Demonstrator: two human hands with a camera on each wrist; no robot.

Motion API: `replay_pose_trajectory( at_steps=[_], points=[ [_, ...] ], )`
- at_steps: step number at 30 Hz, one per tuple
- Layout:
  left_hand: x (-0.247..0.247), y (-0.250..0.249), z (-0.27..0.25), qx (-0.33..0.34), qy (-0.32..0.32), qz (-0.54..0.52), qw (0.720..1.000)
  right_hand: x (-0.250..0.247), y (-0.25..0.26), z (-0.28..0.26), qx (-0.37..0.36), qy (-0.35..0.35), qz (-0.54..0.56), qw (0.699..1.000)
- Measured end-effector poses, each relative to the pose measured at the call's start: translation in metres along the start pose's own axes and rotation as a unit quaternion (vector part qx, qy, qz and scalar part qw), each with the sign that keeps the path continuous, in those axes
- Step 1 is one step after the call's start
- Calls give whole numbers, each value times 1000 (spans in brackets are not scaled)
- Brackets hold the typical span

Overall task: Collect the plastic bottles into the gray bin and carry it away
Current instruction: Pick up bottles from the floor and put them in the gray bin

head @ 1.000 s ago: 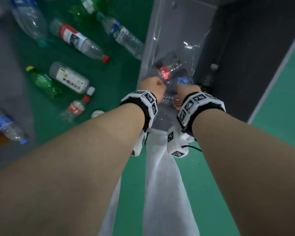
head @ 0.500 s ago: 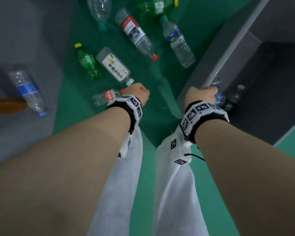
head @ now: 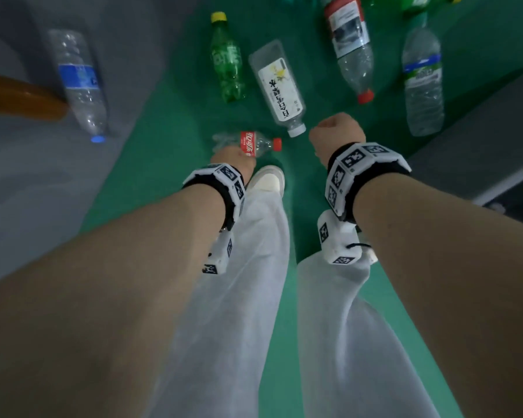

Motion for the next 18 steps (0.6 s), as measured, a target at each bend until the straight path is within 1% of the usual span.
replay_pose_trajectory(
  at_steps=[4, 6, 8, 10, 12, 15, 18],
  points=[
    [2, 19, 37, 54, -67, 82, 993, 46, 18, 29, -63, -26, -55, 996],
    [7, 23, 55, 106, -86, 125, 983, 68, 26, 44, -83, -40, -78, 993],
    [13, 24, 71, 149, -85, 169, 971, 86, 32, 59, -105, -55, -122, 985],
    [21, 25, 89, 180, -74, 207, 959, 102, 39, 75, -125, -85, -173, 973],
    [28, 27, 106, 199, -82, 240, 947, 113, 45, 89, -122, -117, -187, 968],
    [34, 23, 123, 237, -109, 229, 938, 126, 48, 108, -106, -131, -189, 967],
    [39, 27, 128, 247, -89, 204, 943, 132, 44, 116, -109, -129, -195, 966]
  ],
)
Point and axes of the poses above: each hand's wrist, its own z-axis towards the middle knuckle, its own x-axis out of the palm, y = z × x, the point moved 6 cm from there along z, towards the middle knuckle, and after that the axes turned 13 degrees about -y, right-handed, at the moved point
